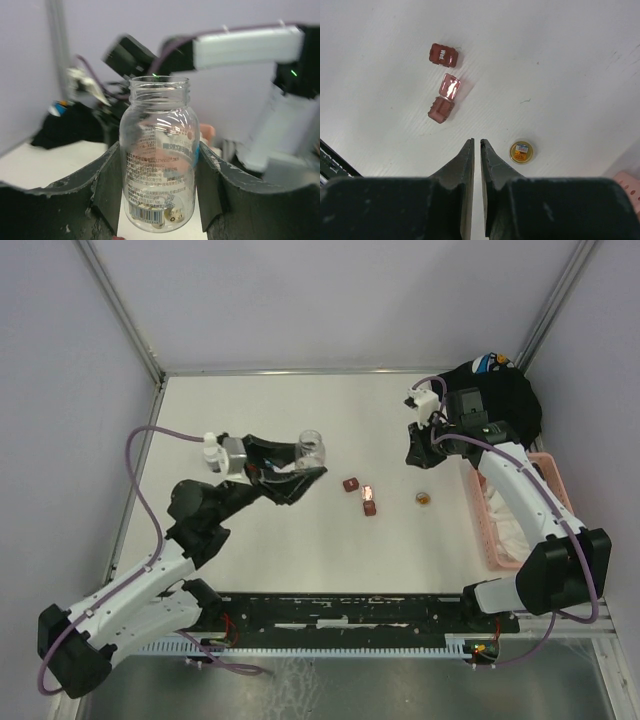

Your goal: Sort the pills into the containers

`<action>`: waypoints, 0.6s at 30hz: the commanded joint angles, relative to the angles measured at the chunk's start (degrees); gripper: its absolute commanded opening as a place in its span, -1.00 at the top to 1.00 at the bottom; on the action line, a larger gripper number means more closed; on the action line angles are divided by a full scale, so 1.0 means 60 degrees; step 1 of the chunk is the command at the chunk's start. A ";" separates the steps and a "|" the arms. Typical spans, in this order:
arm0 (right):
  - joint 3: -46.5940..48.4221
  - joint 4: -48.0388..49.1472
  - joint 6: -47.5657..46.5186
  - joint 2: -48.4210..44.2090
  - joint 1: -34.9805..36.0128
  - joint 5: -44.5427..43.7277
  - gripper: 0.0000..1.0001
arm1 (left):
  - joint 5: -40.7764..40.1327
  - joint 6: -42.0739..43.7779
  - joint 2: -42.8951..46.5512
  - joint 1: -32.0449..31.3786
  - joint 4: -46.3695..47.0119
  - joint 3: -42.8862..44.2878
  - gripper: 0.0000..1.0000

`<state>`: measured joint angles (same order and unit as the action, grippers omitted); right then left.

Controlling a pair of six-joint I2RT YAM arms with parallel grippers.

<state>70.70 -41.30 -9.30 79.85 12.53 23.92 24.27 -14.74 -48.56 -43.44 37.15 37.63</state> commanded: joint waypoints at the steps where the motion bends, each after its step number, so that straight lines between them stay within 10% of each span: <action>1: 0.0229 0.0064 -0.0047 -0.0458 -0.0125 0.0305 0.66 | 0.0116 0.1778 -0.0086 -0.0899 -0.1786 0.0075 0.95; 18: 0.1094 -0.2275 -0.2588 -0.0269 -0.0211 0.0885 0.52 | -0.1572 0.3611 -0.2240 -0.0904 -0.4766 -0.0745 0.95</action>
<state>74.13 -51.46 -19.73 78.98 11.57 28.62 19.49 2.39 -57.41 -48.88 13.91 30.37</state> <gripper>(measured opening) 0.232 0.590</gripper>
